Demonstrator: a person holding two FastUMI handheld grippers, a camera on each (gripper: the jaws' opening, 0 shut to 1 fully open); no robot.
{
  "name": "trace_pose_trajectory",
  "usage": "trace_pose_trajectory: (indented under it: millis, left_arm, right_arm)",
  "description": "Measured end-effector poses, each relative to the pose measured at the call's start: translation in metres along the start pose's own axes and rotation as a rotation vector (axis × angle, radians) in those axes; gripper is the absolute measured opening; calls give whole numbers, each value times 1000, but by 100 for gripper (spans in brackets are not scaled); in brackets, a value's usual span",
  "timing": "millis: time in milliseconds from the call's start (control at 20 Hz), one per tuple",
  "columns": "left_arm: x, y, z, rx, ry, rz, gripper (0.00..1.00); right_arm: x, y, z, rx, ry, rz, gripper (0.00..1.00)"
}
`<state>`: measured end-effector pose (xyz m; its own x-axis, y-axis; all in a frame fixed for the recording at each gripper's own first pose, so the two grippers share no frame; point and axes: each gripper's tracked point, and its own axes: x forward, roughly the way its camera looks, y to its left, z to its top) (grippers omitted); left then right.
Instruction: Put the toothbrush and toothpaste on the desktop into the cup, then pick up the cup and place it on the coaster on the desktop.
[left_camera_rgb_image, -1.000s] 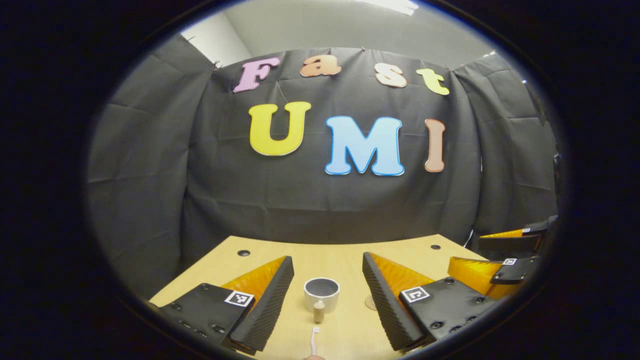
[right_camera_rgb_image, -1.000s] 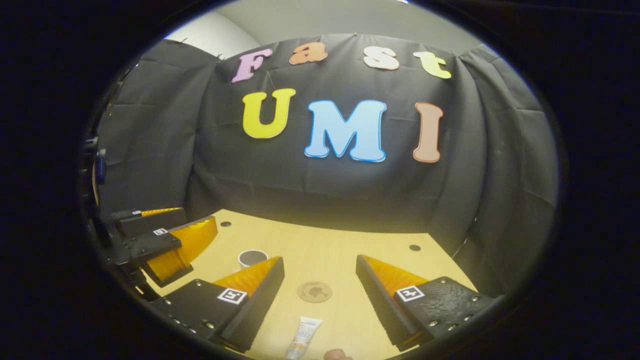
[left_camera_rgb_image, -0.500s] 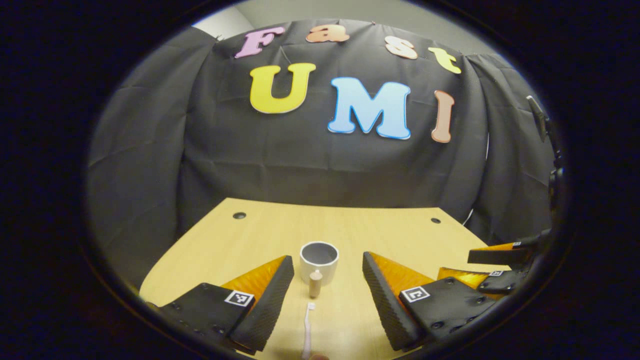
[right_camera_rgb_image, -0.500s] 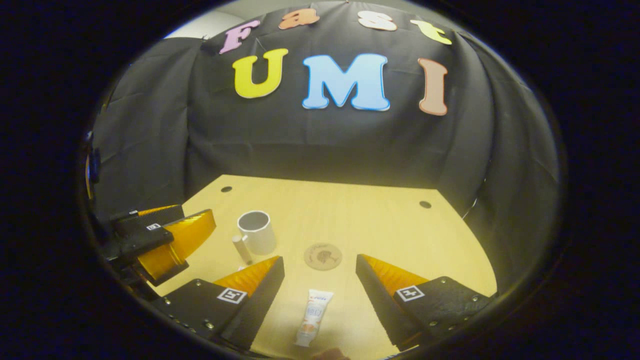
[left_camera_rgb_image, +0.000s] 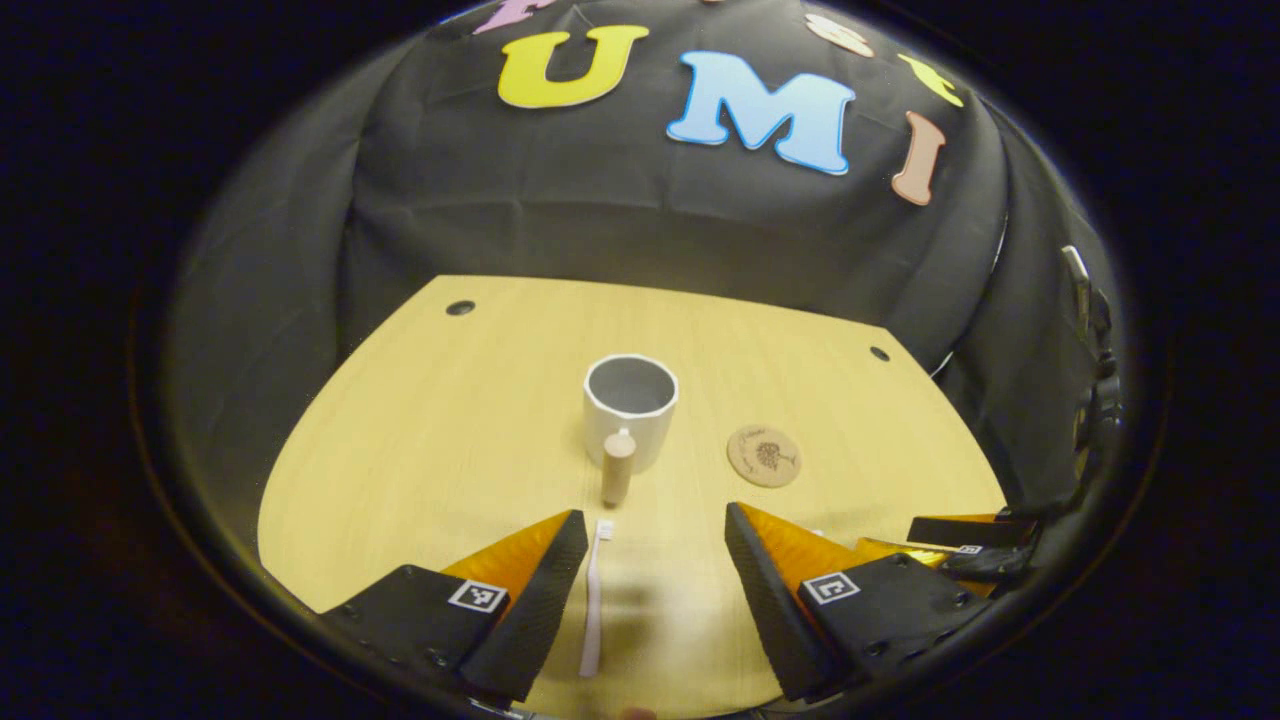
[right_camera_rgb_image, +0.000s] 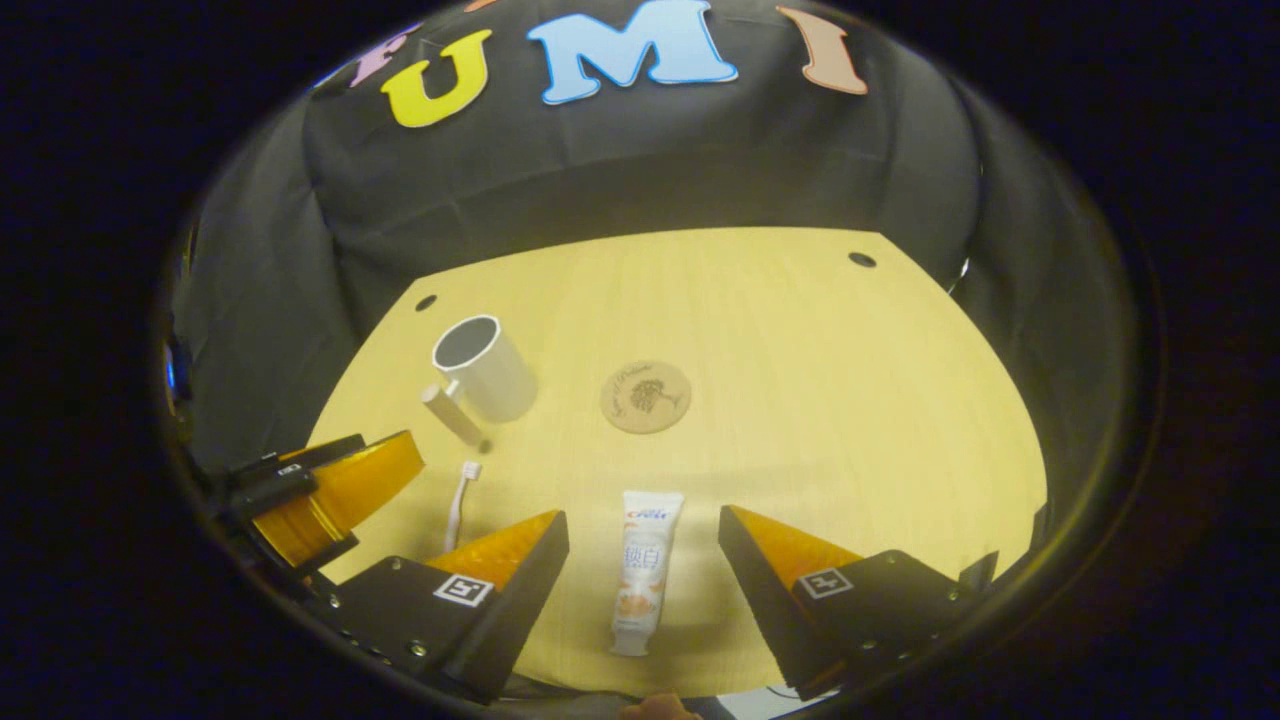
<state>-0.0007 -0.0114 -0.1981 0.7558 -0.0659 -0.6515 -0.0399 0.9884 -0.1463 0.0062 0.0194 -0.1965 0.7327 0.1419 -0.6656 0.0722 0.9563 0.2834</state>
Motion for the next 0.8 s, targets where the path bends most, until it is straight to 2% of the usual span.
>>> trace_pose_trajectory:
  millis: [400, 600, 700, 750, 800]
  left_arm:
    - [16, 9, -54, 2, 271, 10, 92]
    - [19, 17, -71, 21, 382, 22, 93]
    - [21, 21, -77, 32, 423, 27, 87]
    - [23, 23, -80, 31, 448, 30, 94]
    - [24, 26, -86, 28, 477, 36, 94]
  right_arm:
    - [12, 9, -26, 15, 158, 5, 95]
    - [22, 6, -40, 19, 234, -25, 94]
    - [27, 3, -45, 47, 274, -41, 94]
    - [30, 2, -48, 62, 296, -46, 92]
    - [33, 2, -52, 72, 320, -50, 94]
